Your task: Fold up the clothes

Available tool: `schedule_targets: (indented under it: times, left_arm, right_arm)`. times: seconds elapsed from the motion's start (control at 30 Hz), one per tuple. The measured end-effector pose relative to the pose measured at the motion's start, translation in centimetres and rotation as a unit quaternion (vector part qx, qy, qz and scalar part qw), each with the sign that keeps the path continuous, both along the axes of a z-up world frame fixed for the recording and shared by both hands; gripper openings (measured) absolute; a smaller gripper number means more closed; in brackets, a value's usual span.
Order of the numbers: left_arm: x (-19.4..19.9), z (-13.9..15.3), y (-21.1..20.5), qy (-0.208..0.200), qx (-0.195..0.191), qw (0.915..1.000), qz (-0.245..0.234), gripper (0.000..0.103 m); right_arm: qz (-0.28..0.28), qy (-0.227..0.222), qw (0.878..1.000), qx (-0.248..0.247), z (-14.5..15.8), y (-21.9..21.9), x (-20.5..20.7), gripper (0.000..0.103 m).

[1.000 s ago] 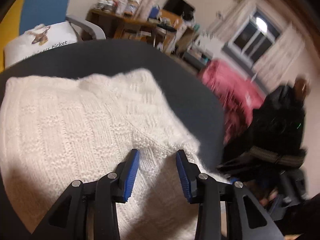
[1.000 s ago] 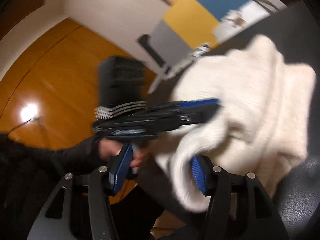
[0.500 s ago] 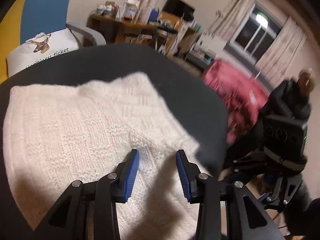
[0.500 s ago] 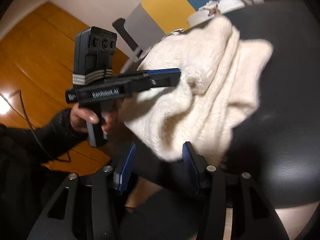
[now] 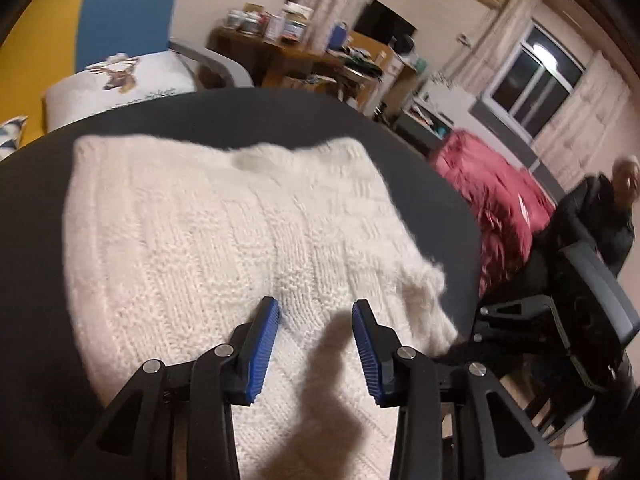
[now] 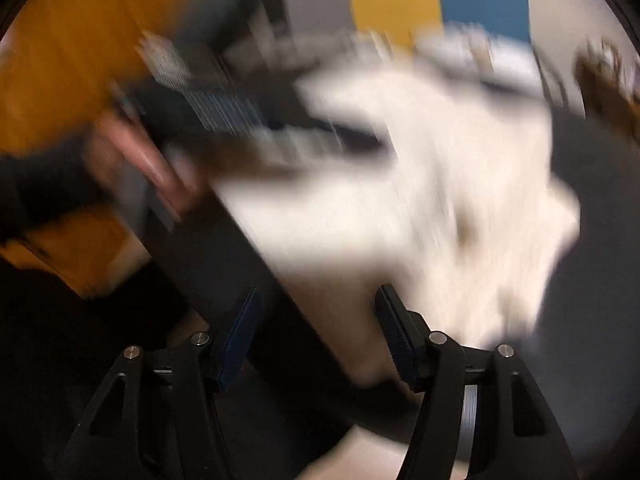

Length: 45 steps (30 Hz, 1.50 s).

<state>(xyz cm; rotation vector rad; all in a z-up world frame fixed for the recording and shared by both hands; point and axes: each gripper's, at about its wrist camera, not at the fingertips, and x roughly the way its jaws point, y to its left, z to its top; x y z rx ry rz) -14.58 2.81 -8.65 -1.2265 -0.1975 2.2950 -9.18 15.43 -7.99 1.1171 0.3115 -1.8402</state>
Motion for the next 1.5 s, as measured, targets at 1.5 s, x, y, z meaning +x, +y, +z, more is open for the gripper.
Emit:
schedule_targets:
  times: [1.5]
  left_arm:
    - [-5.9, 0.8, -2.4, 0.046, 0.032, 0.9974, 0.045, 0.045]
  right_arm:
    - [-0.065, 0.017, 0.99, -0.123, 1.3, 1.9, -15.0, 0.069]
